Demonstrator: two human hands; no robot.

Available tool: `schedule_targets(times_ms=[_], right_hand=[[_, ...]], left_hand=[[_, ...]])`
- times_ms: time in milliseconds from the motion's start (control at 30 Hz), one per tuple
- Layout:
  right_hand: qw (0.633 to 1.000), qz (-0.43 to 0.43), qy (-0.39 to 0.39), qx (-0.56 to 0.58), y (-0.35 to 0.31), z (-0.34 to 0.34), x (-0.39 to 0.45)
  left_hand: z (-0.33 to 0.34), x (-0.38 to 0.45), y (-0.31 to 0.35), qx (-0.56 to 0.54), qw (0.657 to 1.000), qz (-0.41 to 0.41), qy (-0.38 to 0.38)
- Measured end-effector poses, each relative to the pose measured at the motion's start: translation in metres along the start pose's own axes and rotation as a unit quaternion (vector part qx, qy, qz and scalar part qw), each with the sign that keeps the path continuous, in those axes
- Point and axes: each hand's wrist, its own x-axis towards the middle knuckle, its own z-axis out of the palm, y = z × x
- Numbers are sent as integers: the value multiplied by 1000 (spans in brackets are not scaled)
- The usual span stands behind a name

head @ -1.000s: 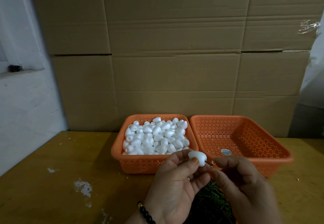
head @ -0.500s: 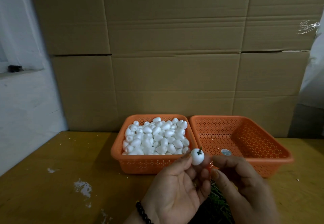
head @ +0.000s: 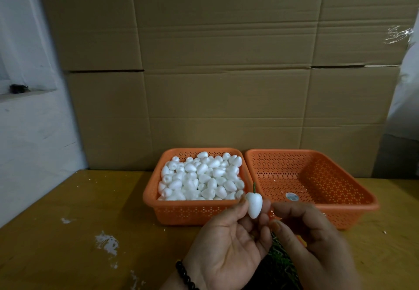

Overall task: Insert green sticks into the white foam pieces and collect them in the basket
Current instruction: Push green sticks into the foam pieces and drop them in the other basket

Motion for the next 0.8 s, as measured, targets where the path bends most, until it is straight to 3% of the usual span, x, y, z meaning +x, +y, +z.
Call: schedule_targets(times_ms=[800], right_hand=[[1000, -12, -4, -11, -3, 0, 2]], left_hand=[[0, 2, -1, -24, 1000, 8, 16]])
